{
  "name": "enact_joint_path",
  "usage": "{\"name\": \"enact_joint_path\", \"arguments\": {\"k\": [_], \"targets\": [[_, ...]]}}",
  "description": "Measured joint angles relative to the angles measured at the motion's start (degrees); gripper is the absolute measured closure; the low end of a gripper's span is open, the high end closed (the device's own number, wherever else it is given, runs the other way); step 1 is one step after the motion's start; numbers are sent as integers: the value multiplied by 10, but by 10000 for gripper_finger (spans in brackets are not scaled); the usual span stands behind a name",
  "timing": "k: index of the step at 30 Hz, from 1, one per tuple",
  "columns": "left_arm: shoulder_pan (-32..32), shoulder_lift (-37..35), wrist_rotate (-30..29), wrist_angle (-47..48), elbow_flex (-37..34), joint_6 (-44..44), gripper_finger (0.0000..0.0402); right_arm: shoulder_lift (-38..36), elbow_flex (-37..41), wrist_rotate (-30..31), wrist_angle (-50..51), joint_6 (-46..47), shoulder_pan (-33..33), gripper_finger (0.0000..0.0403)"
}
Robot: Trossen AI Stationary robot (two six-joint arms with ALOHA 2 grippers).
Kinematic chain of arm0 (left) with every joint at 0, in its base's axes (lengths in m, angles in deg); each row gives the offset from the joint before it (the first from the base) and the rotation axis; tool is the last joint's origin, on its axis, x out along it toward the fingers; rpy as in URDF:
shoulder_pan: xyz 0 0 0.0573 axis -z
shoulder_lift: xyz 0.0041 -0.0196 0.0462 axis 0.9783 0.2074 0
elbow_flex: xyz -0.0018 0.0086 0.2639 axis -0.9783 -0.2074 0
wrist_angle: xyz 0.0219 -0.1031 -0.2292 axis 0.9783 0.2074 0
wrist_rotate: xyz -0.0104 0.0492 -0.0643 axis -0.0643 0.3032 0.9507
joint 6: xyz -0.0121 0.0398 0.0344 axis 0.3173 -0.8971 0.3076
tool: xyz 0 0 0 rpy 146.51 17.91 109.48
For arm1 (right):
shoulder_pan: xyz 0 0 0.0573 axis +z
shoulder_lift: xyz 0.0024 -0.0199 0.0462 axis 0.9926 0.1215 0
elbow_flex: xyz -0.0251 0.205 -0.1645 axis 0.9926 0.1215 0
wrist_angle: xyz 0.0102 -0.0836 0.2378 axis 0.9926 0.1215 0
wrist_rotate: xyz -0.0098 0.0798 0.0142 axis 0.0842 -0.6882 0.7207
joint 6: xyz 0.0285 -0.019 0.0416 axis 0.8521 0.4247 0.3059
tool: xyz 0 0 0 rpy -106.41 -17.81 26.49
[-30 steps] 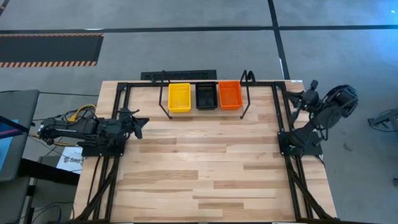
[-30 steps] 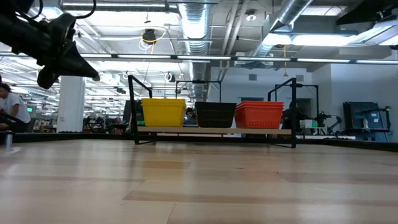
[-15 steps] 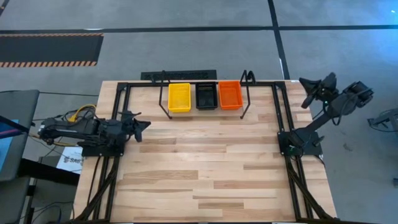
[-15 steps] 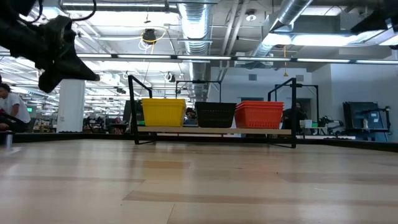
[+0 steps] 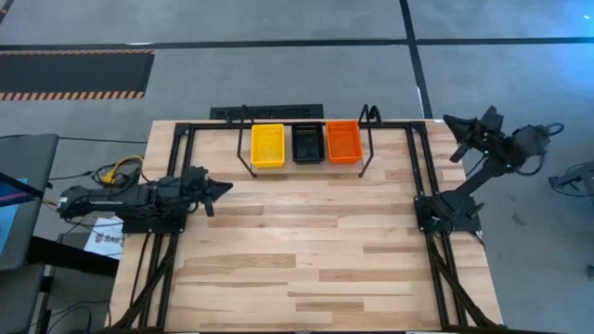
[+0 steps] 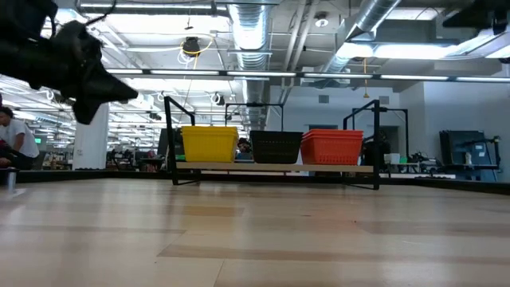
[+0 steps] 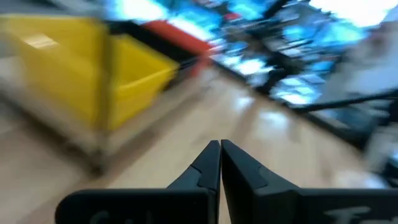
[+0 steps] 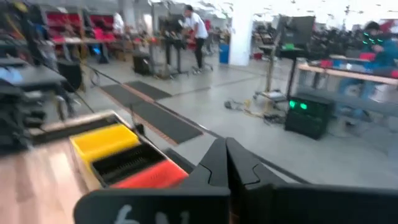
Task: Stack baskets on shelf by color
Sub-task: Return to Home Position
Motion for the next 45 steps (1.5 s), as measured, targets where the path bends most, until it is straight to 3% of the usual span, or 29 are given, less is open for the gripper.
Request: {"name": "enact_joint_path", "arguments": {"k": [4, 11, 32, 41, 45], "targets": [[-37, -16, 115, -105, -38, -50, 402, 8, 6, -14, -118, -95, 0, 403], [-106, -12, 164, -93, -38, -77, 401, 55, 10, -28, -172, -152, 0, 403], [-123, 14, 159, -92, -39, -77, 401, 78, 9, -43, -190, -130, -2, 403], [-123, 14, 158, -92, -39, -76, 401, 78, 9, -210, -185, -192, -2, 403], [-123, 14, 158, -92, -39, -77, 401, 78, 4, -238, -186, -230, -2, 403]]}}
